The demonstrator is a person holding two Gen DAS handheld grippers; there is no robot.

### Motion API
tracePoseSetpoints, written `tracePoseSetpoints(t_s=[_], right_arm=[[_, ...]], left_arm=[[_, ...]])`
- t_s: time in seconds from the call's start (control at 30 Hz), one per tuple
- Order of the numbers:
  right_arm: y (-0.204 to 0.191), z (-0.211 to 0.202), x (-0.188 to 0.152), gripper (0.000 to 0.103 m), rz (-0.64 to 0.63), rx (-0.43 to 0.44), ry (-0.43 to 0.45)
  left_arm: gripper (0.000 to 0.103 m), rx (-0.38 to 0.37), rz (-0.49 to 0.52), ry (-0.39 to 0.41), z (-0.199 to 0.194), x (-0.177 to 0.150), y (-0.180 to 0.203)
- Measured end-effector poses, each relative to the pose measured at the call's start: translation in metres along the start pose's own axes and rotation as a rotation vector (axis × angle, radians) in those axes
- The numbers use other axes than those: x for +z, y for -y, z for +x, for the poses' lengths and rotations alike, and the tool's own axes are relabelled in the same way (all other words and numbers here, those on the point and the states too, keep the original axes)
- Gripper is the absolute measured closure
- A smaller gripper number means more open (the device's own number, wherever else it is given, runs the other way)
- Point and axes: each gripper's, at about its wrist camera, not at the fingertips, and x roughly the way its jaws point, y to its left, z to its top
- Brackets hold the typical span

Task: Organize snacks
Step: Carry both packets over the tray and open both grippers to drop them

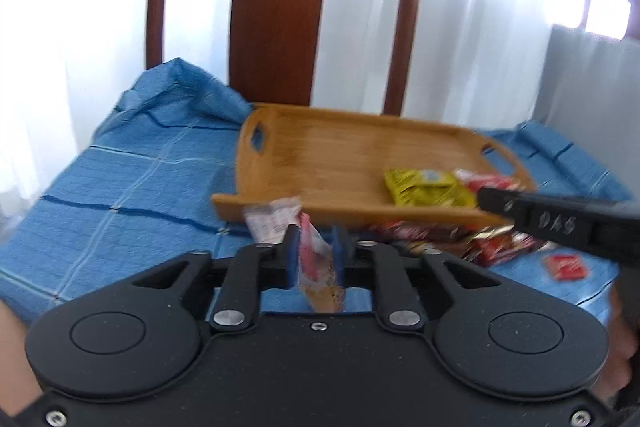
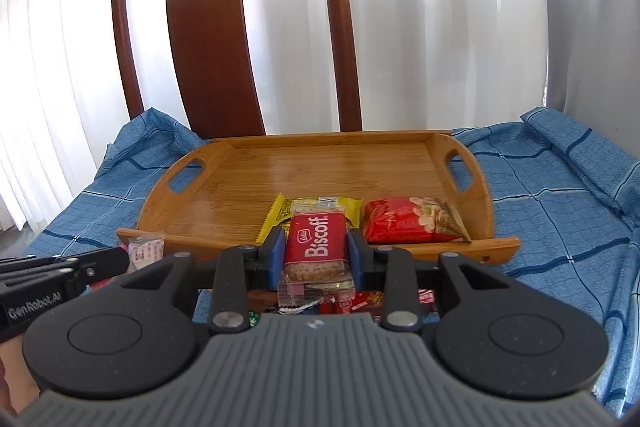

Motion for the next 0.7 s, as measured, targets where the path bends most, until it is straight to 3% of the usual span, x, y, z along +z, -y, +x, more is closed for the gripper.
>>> tracePoseSetpoints(t_s=[0.3,0.43,0.53,0.7], right_arm=[[-0.004,0.004,-0.002,0.065,-0.001,0.01,-0.027],[-0.008,0.005,-0.002,0.065,-0.01,0.015,-0.027],[-0.01,0.007,-0.002,0.065,-0.016,0.018,-0.029],[-0.009,0.013,0.005,0.065,0.012,0.035,-0.03]], left_arm=[[0.071,0.008,-0.042,-0.05,0.012,-0.013,-0.012],[0.083,-0.046,-0.103,-0.04,0.009,-0.015,-0.019],[0.085,-0.055,-0.08,-0.016,0.002,-0.008,-0.014],[0.085,-0.117,-0.136,0.013,-0.001,0.015,-0.022]])
